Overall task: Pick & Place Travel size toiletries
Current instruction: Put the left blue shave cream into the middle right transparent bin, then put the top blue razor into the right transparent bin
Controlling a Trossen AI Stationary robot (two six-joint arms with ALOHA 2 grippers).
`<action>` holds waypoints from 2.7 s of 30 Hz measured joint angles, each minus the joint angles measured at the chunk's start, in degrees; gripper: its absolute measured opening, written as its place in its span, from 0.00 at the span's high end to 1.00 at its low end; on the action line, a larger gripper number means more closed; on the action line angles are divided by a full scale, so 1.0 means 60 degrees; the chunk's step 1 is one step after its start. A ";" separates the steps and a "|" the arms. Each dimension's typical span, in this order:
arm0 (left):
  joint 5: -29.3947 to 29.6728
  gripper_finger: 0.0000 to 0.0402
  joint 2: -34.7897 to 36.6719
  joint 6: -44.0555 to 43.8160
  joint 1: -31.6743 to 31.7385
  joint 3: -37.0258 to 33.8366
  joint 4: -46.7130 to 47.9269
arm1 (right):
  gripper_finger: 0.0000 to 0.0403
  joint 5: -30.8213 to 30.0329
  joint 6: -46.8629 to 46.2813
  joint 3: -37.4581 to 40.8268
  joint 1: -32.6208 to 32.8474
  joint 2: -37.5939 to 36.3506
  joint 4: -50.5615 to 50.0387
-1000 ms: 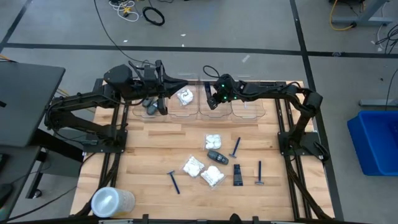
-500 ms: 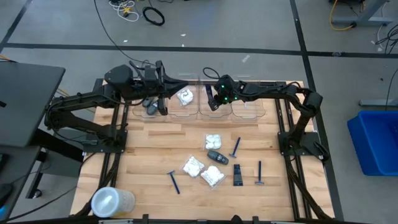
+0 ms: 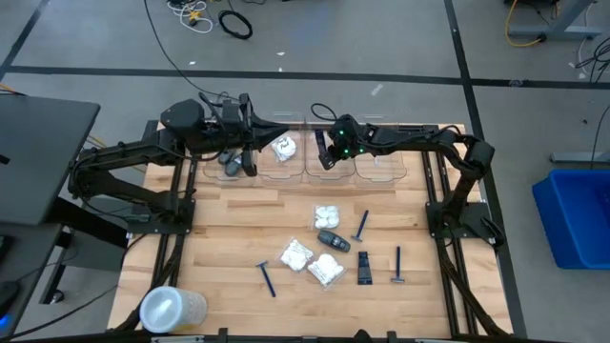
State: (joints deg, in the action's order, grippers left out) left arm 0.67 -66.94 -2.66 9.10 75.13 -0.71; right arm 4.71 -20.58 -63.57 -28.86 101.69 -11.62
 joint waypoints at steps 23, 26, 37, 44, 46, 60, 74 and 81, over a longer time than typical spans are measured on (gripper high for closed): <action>0.0000 0.97 0.0000 -0.0158 -0.0002 0.0000 0.0004 | 0.63 0.0053 -0.0162 0.0000 -0.0018 -0.0097 -0.0300; -0.0004 0.98 0.0000 -0.0069 -0.0004 0.0000 0.0011 | 0.60 0.0001 -0.0018 0.0000 -0.0018 -0.0341 -0.0207; -0.0040 0.97 -0.0004 -0.0023 -0.0001 0.0000 0.0251 | 0.65 -0.0021 0.1065 -0.0002 0.0116 -0.1664 -0.0232; -0.0040 0.98 -0.0004 -0.0019 -0.0002 0.0000 0.0353 | 0.65 -0.0018 0.1776 0.0000 0.0603 -0.2247 -0.0171; -0.0034 0.97 -0.0004 0.0011 -0.0001 0.0000 0.0425 | 0.65 -0.0003 0.2097 -0.0001 0.0839 -0.2357 -0.0169; 0.0000 0.96 -0.0004 0.0121 -0.0002 0.0000 0.0525 | 0.63 0.0085 0.3438 -0.0004 0.2267 -0.2466 -0.0288; 0.0747 0.97 -0.0004 0.0161 -0.0004 0.0000 0.0775 | 0.67 0.0383 0.4309 -0.0004 0.2891 -0.2463 -0.1539; 0.0747 0.95 -0.0004 0.0015 -0.0007 0.0000 0.0809 | 0.68 0.0757 0.4073 -0.0004 0.3341 -0.2463 -0.1611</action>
State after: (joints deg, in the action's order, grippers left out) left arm 5.15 -66.96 -2.57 9.06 75.13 4.14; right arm 9.25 3.86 -63.59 -8.81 86.91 -21.28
